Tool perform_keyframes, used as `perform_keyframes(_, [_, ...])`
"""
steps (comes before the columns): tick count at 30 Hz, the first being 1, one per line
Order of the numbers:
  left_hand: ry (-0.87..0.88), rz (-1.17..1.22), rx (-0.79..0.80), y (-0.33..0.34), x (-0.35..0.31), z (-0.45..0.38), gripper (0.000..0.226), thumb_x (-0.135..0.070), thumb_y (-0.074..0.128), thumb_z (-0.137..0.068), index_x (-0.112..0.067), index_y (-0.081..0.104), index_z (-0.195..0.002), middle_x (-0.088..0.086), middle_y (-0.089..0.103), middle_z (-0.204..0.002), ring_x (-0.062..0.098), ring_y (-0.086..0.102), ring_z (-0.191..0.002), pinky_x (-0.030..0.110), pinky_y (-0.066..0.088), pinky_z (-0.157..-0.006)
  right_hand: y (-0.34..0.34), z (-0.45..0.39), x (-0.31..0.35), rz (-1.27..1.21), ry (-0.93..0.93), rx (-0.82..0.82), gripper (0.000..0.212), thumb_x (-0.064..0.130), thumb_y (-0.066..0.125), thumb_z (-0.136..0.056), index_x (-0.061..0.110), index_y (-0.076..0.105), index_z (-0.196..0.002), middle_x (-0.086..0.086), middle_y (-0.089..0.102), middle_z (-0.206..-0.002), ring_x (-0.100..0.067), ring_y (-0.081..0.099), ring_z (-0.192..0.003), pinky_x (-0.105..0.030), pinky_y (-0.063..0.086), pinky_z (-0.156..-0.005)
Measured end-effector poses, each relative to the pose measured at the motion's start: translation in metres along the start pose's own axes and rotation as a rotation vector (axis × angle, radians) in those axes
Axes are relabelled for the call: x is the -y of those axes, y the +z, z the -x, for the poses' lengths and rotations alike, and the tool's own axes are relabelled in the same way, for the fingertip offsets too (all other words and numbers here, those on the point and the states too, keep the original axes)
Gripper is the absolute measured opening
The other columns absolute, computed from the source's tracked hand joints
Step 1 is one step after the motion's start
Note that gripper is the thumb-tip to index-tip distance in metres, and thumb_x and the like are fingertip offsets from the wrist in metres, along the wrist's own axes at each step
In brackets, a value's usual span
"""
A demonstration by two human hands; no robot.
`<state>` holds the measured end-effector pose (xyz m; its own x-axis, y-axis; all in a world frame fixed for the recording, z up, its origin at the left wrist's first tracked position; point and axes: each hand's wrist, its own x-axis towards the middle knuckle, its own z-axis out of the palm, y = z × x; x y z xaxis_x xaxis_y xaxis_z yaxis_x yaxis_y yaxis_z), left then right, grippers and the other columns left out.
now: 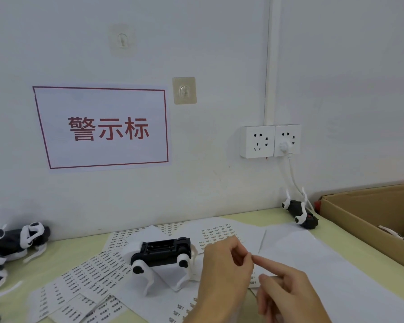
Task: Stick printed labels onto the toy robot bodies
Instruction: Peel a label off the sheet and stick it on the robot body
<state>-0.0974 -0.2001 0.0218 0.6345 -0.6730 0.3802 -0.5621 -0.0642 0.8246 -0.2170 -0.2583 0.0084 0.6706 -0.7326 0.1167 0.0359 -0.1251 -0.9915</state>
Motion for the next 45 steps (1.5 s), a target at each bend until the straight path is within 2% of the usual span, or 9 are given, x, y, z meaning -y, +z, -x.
perform_keyframes(4, [0.018, 0.002, 0.041, -0.002, -0.001, 0.0, 0.019, -0.011, 0.07, -0.086, -0.023, 0.072, -0.071, -0.008, 0.068, -0.066, 0.0, 0.062, -0.067, 0.01, 0.047, -0.062, -0.003, -0.002, -0.002, -0.059, 0.008, 0.038, 0.04, -0.005, 0.052, -0.096, 0.025, 0.073, -0.112, -0.028, 0.061, -0.057, -0.026, 0.05, -0.041, -0.027, 0.041, -0.043])
perform_keyframes(9, [0.023, -0.019, 0.131, -0.001, -0.001, 0.004, 0.019, -0.022, 0.069, -0.091, -0.035, 0.078, -0.102, -0.02, 0.071, -0.091, -0.007, 0.061, -0.08, 0.005, 0.044, -0.072, -0.007, -0.009, -0.006, -0.137, 0.047, 0.003, 0.038, -0.005, 0.051, -0.096, 0.023, 0.069, -0.115, -0.028, 0.06, -0.058, -0.027, 0.049, -0.041, -0.027, 0.038, -0.04])
perform_keyframes(12, [-0.02, 0.049, 0.116, 0.0, 0.0, 0.002, 0.019, -0.018, 0.068, -0.09, -0.036, 0.073, -0.092, -0.01, 0.072, -0.087, -0.003, 0.062, -0.073, 0.008, 0.047, -0.067, -0.009, -0.012, -0.008, -0.162, 0.069, -0.032, 0.031, -0.006, 0.049, -0.098, 0.014, 0.069, -0.11, -0.028, 0.058, -0.055, -0.026, 0.047, -0.038, -0.026, 0.036, -0.036])
perform_keyframes(15, [-0.132, 0.149, 0.136, -0.002, -0.001, -0.002, 0.016, -0.012, 0.066, -0.091, -0.027, 0.071, -0.09, -0.001, 0.074, -0.086, 0.004, 0.065, -0.069, 0.025, 0.057, -0.068, -0.008, -0.012, -0.006, -0.168, 0.092, -0.027, 0.023, -0.006, 0.048, -0.098, 0.007, 0.065, -0.106, -0.027, 0.056, -0.054, -0.025, 0.046, -0.038, -0.025, 0.035, -0.036])
perform_keyframes(17, [-0.187, 0.226, 0.172, -0.004, -0.002, -0.004, 0.015, -0.009, 0.064, -0.091, -0.021, 0.073, -0.088, 0.001, 0.076, -0.081, 0.005, 0.066, -0.065, 0.031, 0.057, -0.067, -0.008, -0.012, -0.006, -0.153, 0.095, -0.028, 0.021, -0.005, 0.048, -0.099, 0.006, 0.065, -0.105, -0.027, 0.057, -0.054, -0.025, 0.046, -0.038, -0.026, 0.035, -0.037])
perform_keyframes(24, [-0.182, 0.273, 0.157, -0.005, -0.004, -0.002, 0.018, -0.011, 0.069, -0.088, -0.019, 0.074, -0.074, 0.002, 0.075, -0.072, 0.006, 0.065, -0.058, 0.023, 0.051, -0.055, -0.006, -0.012, -0.005, -0.106, 0.099, -0.042, 0.022, -0.004, 0.048, -0.099, 0.008, 0.066, -0.102, -0.025, 0.059, -0.055, -0.025, 0.047, -0.038, -0.026, 0.036, -0.037])
perform_keyframes(29, [-0.076, 0.134, 0.083, -0.003, -0.002, -0.002, 0.018, -0.011, 0.072, -0.085, -0.018, 0.074, -0.068, -0.005, 0.072, -0.069, 0.001, 0.063, -0.059, 0.011, 0.047, -0.057, -0.004, -0.011, -0.004, -0.072, 0.113, -0.085, 0.026, -0.004, 0.047, -0.099, 0.008, 0.07, -0.099, -0.024, 0.061, -0.055, -0.024, 0.048, -0.038, -0.024, 0.037, -0.037])
perform_keyframes(37, [-0.093, 0.142, 0.091, -0.004, -0.003, -0.002, 0.019, -0.009, 0.071, -0.082, -0.017, 0.071, -0.064, -0.002, 0.071, -0.065, 0.002, 0.061, -0.056, 0.013, 0.048, -0.057, -0.005, -0.013, -0.004, -0.033, 0.119, -0.181, 0.017, 0.001, 0.054, -0.099, 0.01, 0.068, -0.099, -0.02, 0.065, -0.057, -0.022, 0.051, -0.041, -0.026, 0.04, -0.041])
perform_keyframes(45, [-0.174, 0.231, 0.203, -0.006, -0.006, -0.002, 0.022, -0.009, 0.071, -0.083, -0.02, 0.071, -0.064, -0.001, 0.071, -0.062, 0.004, 0.062, -0.054, 0.016, 0.047, -0.053, -0.003, -0.011, -0.001, -0.037, 0.097, -0.204, 0.009, 0.008, 0.069, -0.092, 0.004, 0.072, -0.085, -0.02, 0.064, -0.056, -0.02, 0.051, -0.04, -0.024, 0.041, -0.041])
